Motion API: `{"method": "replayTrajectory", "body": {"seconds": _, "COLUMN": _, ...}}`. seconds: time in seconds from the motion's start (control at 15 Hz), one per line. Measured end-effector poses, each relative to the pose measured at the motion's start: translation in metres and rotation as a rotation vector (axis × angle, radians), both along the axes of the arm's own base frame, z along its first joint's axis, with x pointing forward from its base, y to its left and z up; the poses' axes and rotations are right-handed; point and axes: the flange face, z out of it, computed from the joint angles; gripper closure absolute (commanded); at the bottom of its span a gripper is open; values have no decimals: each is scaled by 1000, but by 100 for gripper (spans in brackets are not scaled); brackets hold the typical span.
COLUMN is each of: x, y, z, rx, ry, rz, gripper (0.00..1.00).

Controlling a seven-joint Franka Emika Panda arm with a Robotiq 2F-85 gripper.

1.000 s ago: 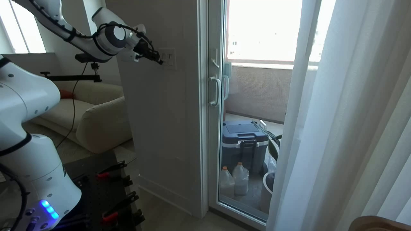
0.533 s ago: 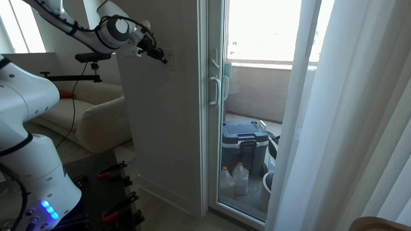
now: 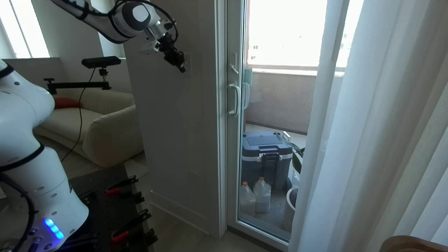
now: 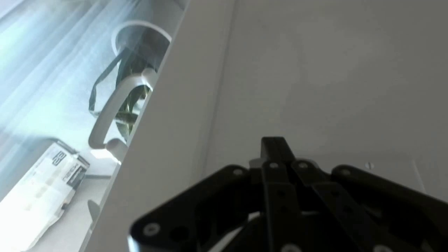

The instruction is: Turn on the left light switch

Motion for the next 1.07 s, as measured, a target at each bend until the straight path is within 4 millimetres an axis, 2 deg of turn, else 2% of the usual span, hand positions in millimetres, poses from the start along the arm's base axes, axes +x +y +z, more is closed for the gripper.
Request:
{"method": "replayTrajectory", "body": {"seconds": 0.2, "x": -6, "y": -2, "z": 7, "rx": -40, "ry": 151, "rz": 35, "gripper": 100}}
{"method": "replayTrajectory", "body": {"seconds": 0.33, "x": -11, "y": 1, "z": 14, "rx": -38, "ry": 184, "rz": 75, "gripper": 100}}
{"method": "replayTrajectory", "body": {"seconds": 0.73, "x": -26, "y": 21, "z": 18, "rx": 16, "ry": 217, "rz": 195, "gripper": 100}}
{"method": "replayTrajectory", "body": {"seconds": 1.07, "x": -28, "y": 37, "z": 20, "rx": 46, "ry": 163, "rz": 246, "gripper": 100}}
